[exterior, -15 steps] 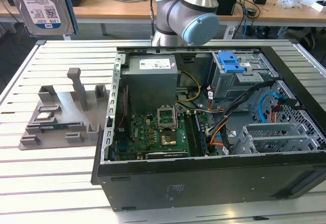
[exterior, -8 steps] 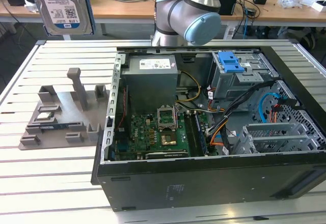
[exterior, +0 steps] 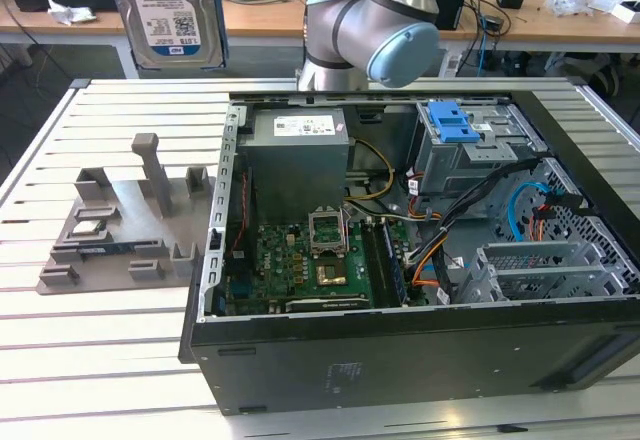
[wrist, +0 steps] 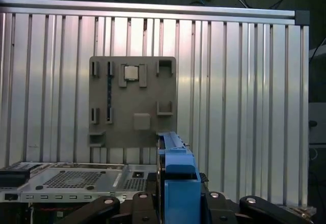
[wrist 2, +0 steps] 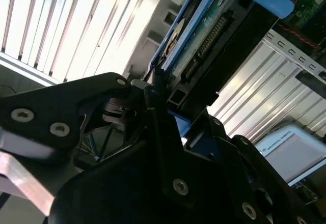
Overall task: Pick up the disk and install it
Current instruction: 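Pick up the disk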
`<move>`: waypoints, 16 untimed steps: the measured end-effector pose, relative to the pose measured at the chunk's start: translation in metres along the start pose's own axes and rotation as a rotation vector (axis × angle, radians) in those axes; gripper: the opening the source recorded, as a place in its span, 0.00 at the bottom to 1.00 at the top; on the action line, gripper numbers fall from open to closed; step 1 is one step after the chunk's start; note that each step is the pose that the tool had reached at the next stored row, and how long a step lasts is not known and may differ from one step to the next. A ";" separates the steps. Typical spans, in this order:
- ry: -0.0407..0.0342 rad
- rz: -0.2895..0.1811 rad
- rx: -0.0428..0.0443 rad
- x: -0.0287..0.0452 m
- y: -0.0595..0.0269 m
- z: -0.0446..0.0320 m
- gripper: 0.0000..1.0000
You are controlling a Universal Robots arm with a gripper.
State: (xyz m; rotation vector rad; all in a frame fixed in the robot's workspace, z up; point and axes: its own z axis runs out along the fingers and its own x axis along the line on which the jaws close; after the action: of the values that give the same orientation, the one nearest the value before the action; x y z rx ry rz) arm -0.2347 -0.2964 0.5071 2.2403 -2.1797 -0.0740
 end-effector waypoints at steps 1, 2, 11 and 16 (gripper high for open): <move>-0.0001 0.000 0.0000 0.0001 -0.0065 -0.0002 0.37; -0.0001 0.000 -0.0002 0.0003 -0.0138 -0.0005 0.37; -0.0001 0.000 -0.0011 0.0015 -0.0559 -0.0024 0.37; -0.0001 0.000 -0.0018 0.0022 -0.0801 -0.0035 0.37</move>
State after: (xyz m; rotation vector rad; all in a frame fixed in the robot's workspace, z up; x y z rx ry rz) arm -0.1545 -0.2965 0.5070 2.2391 -2.1791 -0.0761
